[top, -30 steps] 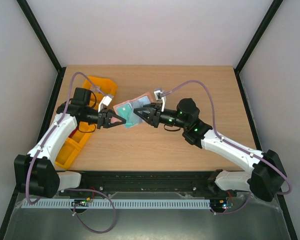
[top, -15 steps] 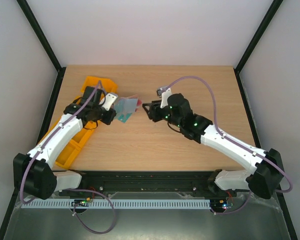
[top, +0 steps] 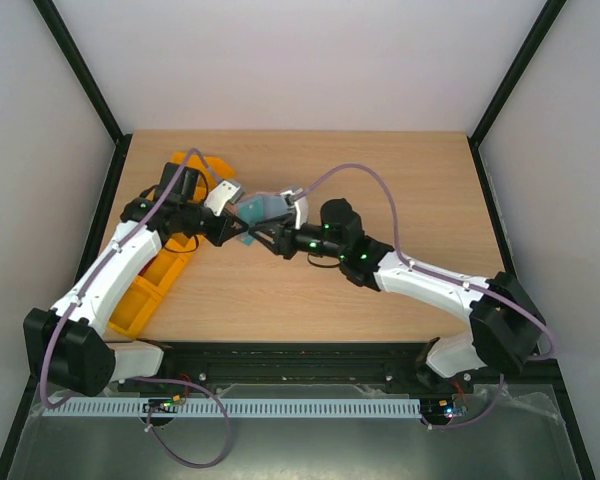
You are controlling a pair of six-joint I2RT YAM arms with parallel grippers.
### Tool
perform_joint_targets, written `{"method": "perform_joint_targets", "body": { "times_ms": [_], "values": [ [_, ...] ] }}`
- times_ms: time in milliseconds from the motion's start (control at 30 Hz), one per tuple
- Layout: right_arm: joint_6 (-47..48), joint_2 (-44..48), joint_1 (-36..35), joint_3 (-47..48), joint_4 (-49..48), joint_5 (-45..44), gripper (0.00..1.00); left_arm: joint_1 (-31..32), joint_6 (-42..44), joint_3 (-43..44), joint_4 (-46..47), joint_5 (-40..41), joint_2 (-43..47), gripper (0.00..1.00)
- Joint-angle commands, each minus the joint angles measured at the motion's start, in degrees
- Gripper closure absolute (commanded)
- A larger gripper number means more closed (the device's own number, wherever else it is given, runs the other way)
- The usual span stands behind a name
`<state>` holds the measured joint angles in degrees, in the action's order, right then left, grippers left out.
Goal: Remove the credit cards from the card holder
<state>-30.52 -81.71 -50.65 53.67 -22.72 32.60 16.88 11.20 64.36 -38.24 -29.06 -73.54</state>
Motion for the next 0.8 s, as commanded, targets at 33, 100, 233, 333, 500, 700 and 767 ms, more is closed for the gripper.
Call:
{"method": "perform_joint_targets", "body": {
  "times_ms": [33,100,233,333,500,700,767],
  "values": [
    [-3.0,5.1,4.9,-5.0,-8.2,1.5,0.74,-1.4,6.7,2.8,-6.4,-26.8,0.8,0.98],
    [0.9,6.2,5.0,-4.0,-2.5,1.1,0.77,-1.5,10.0,3.7,-9.1,-30.6,0.6,0.98],
    [4.6,9.0,5.4,-4.3,2.9,1.0,0.82,-2.0,17.3,5.6,-15.2,-36.6,0.6,0.98],
    [6.5,10.6,5.7,-4.1,6.2,0.8,0.84,-2.1,20.7,6.4,-18.1,-39.0,0.5,0.98],
    [9.2,12.3,6.0,-3.2,11.0,0.8,0.88,-2.3,24.0,7.3,-20.8,-39.8,0.5,0.98],
    [11.4,12.1,6.2,-1.9,15.0,-0.5,0.88,-2.4,25.2,7.2,-21.6,-40.8,0.5,0.98],
    [11.3,11.1,6.0,-1.7,14.3,1.1,0.88,-2.4,26.0,7.2,-22.2,-41.3,0.5,0.98]
  ]
}}
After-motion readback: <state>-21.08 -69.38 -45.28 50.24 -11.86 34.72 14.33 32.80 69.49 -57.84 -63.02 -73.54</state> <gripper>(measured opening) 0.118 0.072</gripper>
